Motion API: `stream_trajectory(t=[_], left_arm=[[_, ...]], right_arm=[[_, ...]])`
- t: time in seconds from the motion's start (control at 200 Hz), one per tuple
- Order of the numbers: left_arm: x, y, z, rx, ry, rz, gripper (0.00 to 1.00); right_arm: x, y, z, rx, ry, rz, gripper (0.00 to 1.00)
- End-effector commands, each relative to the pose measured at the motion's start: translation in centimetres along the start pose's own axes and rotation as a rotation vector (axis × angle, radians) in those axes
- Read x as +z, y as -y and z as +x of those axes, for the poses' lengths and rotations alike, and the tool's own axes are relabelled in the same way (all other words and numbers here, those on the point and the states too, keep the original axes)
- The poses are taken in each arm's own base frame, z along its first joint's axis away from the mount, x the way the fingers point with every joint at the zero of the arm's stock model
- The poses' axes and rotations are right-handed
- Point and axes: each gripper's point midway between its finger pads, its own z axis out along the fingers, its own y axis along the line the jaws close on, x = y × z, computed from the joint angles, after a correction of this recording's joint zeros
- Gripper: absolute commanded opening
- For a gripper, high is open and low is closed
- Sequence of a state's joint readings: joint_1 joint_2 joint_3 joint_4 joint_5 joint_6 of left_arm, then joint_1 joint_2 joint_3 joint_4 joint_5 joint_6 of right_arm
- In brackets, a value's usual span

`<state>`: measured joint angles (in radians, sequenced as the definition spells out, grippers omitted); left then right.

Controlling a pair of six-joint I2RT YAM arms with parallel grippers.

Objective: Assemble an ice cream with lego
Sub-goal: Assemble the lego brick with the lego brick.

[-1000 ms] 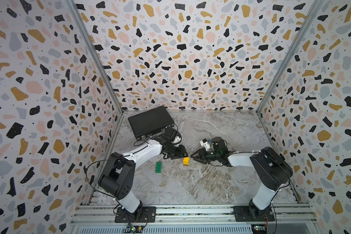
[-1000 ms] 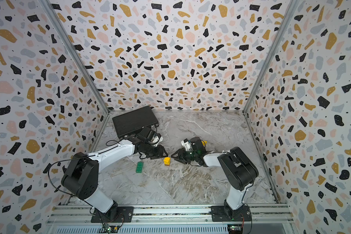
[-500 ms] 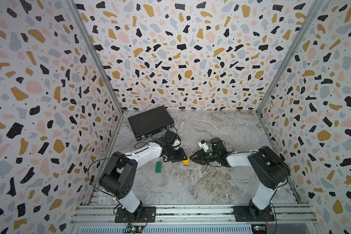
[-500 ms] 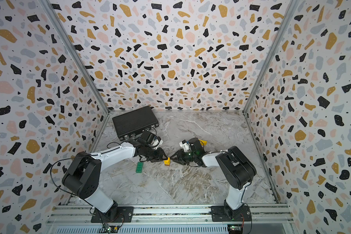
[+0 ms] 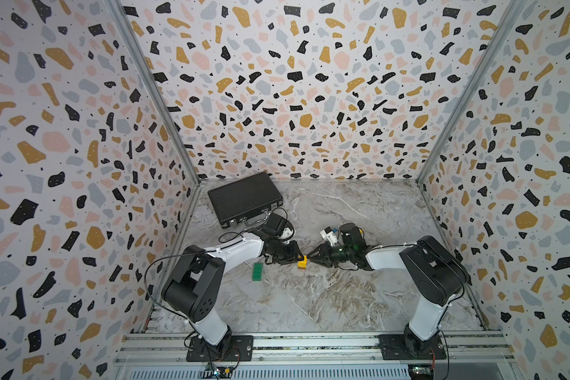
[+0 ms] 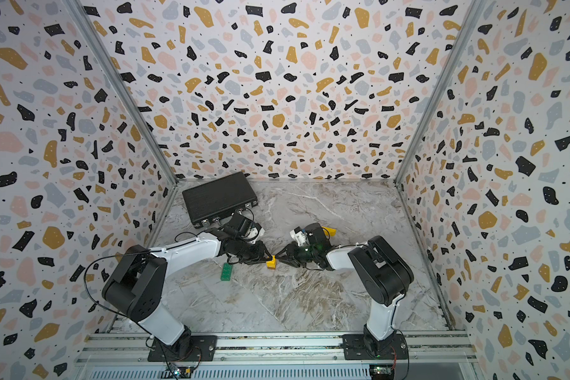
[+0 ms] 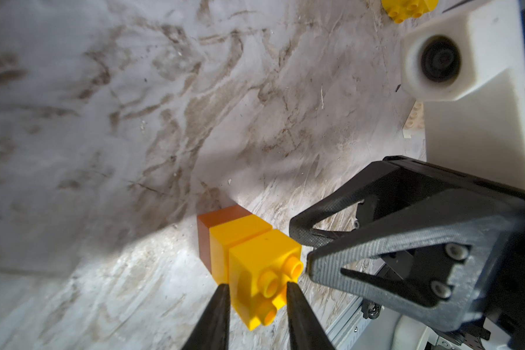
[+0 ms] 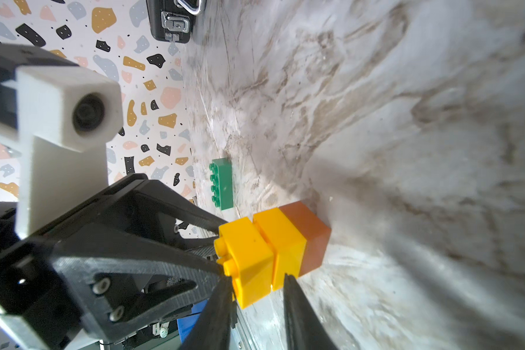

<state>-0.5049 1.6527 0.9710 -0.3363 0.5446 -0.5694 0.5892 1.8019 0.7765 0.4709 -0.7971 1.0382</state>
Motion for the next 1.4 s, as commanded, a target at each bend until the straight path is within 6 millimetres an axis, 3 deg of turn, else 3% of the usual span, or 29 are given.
stream_trajectory(t=[0.0,0.385,0.531,0.996,1.176,1.397], left_arm=[[0.4,-0.4,0.2,-0.012,-0.004,0.008,0.32],[1.2,-1.8,0.8,-0.04,-0.031,-0.038,0.3],[1.7,-2.9,1.3,-0.065,-0.055,-0.078,0.25],[2.4,-3.7,2.4,-0.087,-0.065,-0.095,0.21],[0.4,-2.3,1.0,-0.03,-0.03,-0.122,0.36],[-1.7,-0.5,-0.7,0.021,0.014,-0.129,0.66]], right_arm=[[0.2,-1.0,-0.3,-0.028,-0.008,-0.012,0.31],[0.1,0.0,-0.1,-0.026,-0.012,0.043,0.29],[0.0,0.4,-0.1,-0.028,-0.011,0.067,0.29],[-0.3,1.2,0.0,-0.032,-0.009,0.124,0.28],[-1.0,1.5,-0.2,-0.057,0.018,0.176,0.28],[-2.0,1.8,-0.4,-0.091,0.04,0.239,0.3]])
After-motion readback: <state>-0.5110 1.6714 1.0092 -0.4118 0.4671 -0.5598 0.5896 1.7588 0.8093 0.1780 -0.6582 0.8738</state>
